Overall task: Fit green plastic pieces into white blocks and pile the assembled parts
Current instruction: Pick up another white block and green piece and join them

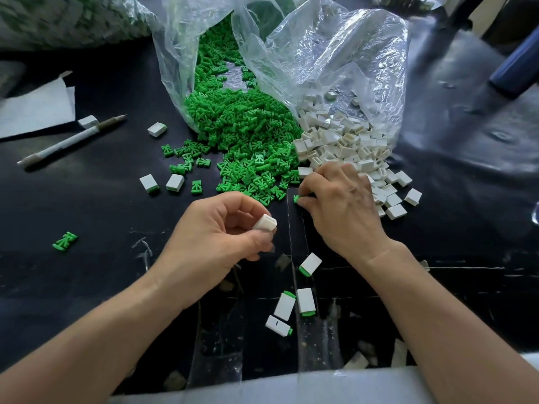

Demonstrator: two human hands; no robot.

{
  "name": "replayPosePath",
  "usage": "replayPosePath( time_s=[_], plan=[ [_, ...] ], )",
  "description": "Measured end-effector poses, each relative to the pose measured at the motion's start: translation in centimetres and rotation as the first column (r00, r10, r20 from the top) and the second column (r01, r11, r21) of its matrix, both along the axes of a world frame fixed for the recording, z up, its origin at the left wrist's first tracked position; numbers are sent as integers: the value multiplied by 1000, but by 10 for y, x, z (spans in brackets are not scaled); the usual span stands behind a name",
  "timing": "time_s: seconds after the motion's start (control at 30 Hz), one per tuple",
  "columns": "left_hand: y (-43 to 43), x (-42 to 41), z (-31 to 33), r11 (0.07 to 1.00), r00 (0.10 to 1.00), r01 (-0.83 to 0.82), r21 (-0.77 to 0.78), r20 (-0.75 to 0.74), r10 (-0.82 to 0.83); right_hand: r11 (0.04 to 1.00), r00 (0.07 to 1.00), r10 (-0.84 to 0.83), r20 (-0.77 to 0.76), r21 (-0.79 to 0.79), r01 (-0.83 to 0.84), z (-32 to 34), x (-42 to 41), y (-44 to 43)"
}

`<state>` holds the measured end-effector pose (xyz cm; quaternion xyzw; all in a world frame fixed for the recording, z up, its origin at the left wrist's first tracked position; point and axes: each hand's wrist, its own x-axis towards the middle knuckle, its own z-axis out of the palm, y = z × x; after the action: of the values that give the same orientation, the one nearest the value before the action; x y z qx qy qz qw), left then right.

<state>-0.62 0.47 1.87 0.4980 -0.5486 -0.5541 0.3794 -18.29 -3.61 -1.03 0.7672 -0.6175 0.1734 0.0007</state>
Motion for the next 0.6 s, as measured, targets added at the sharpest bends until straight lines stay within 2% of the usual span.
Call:
replayPosePath(
  time_s=[0.1, 0.13, 0.2, 0.27, 0.33, 0.47, 0.6],
  plan=[
    [0, -1, -1, 999, 1000, -7, 31, -24, 8, 1000, 997, 13, -73, -8, -14, -2, 1, 0],
    [0, 0, -1, 999, 1000, -9, 34, -26, 9, 1000, 998, 19, -54, -16, -19, -1, 2, 0],
    [-1, 0, -2, 999, 1000, -9, 34, -22, 9, 1000, 984, 19, 180, -26, -14, 4, 4, 2],
    [-1, 1, -2, 1000, 1000, -9, 26, -10, 10, 999, 871, 14, 491, 23, -29, 9, 5, 7],
    [-2, 1, -3, 1000, 1000, -12, 17, 5, 12, 995, 783, -5, 622, 78, -55, 12, 7, 12],
    [-2, 2, -4, 1000, 1000, -17, 7, 18, 17, 977, 730, -8, 683, 161, -139, 14, 11, 19],
    [-3, 2, -5, 1000, 1000, -22, -2, 22, 22, 970, 767, -21, 641, 199, -140, 19, 14, 23]
  ],
)
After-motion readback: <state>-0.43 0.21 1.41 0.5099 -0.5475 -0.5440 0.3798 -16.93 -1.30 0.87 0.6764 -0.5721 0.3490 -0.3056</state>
